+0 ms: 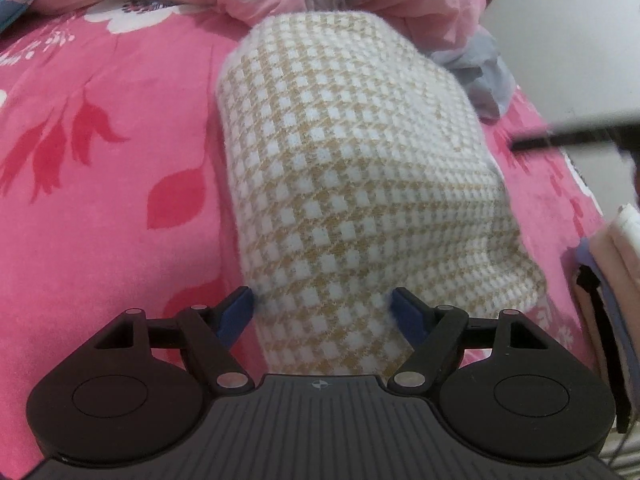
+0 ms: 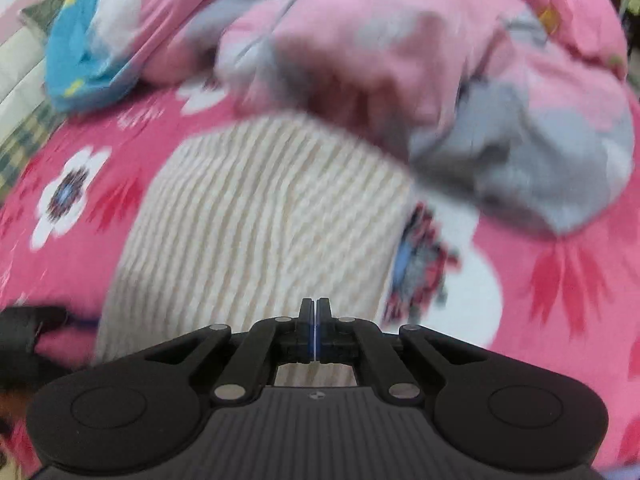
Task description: Fold clothes
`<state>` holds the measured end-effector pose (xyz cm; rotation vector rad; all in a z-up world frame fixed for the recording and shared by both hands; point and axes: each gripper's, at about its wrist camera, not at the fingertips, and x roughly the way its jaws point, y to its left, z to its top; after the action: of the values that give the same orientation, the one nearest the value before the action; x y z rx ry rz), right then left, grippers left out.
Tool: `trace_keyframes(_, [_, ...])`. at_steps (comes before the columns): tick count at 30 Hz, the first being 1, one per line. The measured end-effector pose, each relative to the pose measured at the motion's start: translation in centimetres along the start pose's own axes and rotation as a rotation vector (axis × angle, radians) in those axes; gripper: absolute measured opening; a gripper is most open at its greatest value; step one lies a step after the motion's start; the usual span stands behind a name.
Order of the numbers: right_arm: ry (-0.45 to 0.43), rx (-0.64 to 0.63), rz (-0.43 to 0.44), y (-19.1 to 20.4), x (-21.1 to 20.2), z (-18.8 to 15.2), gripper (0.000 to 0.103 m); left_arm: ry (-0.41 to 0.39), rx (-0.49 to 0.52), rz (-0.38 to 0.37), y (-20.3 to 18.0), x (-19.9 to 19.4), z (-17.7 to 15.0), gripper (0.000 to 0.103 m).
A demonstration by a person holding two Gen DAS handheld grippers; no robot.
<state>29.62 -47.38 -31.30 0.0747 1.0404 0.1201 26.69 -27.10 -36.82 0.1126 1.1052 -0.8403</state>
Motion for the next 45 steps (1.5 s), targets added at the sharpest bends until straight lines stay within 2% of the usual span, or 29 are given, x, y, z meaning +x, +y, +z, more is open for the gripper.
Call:
trace_keyframes(1, [-0.018, -0.01, -0.033, -0.2, 1.1, 0.6, 0.0, -0.001, 0.002, 0.004, -0.1, 0.0, 0.0, 0.077])
trace_keyframes(5, [0.108, -0.077, -0.144, -1.5, 9.1, 0.2, 0.0, 0.006, 0.002, 0.017, -0.4, 0.1, 0.2, 0.077])
trace_keyframes(7, [0.119, -0.115, -0.19, -1.2, 8.5, 0.9, 0.0, 0.009, 0.012, 0.026, -0.6, 0.3, 0.3, 0.078])
trace_keyframes(10, [0.065, -0.098, -0.167, -0.6, 4.9, 2.1, 0.0, 0.004, 0.013, 0.028, -0.6, 0.4, 0.3, 0.078])
trace_keyframes(13, [0.004, -0.129, -0.151, 1.6, 2.1, 3.5, 0.0, 0.01, -0.007, 0.024, -0.4, 0.4, 0.4, 0.078])
trace_keyframes(16, [-0.04, -0.159, -0.05, 4.6, 1.3, 5.2, 0.0, 0.012, 0.005, 0.032, -0.7, 0.5, 0.5, 0.078])
trace_keyframes(18, [-0.054, -0.165, 0.054, 6.4, 1.6, 6.1, 0.0, 0.011, 0.007, 0.035, -0.8, 0.5, 0.5, 0.078])
trace_keyframes(20, [-0.054, -0.158, 0.157, 8.1, 2.6, 6.9, 0.0, 0.008, 0.006, 0.036, -0.8, 0.5, 0.5, 0.078])
trace_keyframes(21, [-0.031, -0.151, 0.181, 8.7, 3.8, 6.8, 0.0, 0.006, 0.005, 0.037, -0.9, 0.5, 0.4, 0.078])
trace_keyframes(22, [0.015, -0.149, 0.177, 8.9, 6.1, 6.6, 0.0, 0.003, 0.003, 0.041, -0.9, 0.5, 0.4, 0.078])
trace_keyframes(24, [0.017, -0.198, 0.154, 9.3, 8.8, 5.8, 0.0, -0.003, -0.007, 0.052, -0.9, 0.6, 0.5, 0.078])
trace_keyframes(27, [0.071, -0.172, 0.149, 9.4, 7.3, 7.8, 0.0, 0.009, -0.019, 0.053, -1.0, 0.8, 0.8, 0.078])
trace_keyframes(29, [0.011, -0.216, 0.159, 9.8, 4.4, 8.1, 0.0, 0.006, -0.001, 0.063, -1.3, 0.8, 0.7, 0.078])
trace_keyframes(32, [-0.041, -0.258, 0.187, 10.7, 3.1, 8.4, 0.0, 0.012, -0.031, 0.066, -1.2, 0.8, 0.7, 0.078])
trace_keyframes(34, [0.036, -0.302, 0.109, 11.2, 7.6, 7.3, 0.0, 0.021, -0.048, 0.083, -1.3, 0.8, 1.0, 0.076])
trace_keyframes(35, [0.021, -0.32, 0.093, 10.8, 9.3, 6.4, 0.0, 0.018, -0.05, 0.1, -1.5, 0.6, 1.2, 0.076])
trace_keyframes(36, [-0.001, -0.327, 0.099, 10.2, 9.4, 6.3, 0.0, 0.007, -0.045, 0.118, -1.9, 0.1, 1.6, 0.075])
trace_keyframes(39, [0.05, -0.249, 0.122, 9.6, 7.8, 8.2, 0.0, -0.051, -0.025, 0.199, -3.2, -1.9, 2.7, 0.066])
trace_keyframes(42, [-0.006, -0.302, 0.141, 9.8, 5.1, 8.9, 0.0, -0.072, -0.05, 0.238, -3.4, -2.3, 3.7, 0.063])
trace_keyframes(45, [-0.079, -0.313, 0.188, 11.2, 4.3, 9.5, 0.0, -0.05, -0.099, 0.221, -3.3, -1.4, 4.2, 0.058])
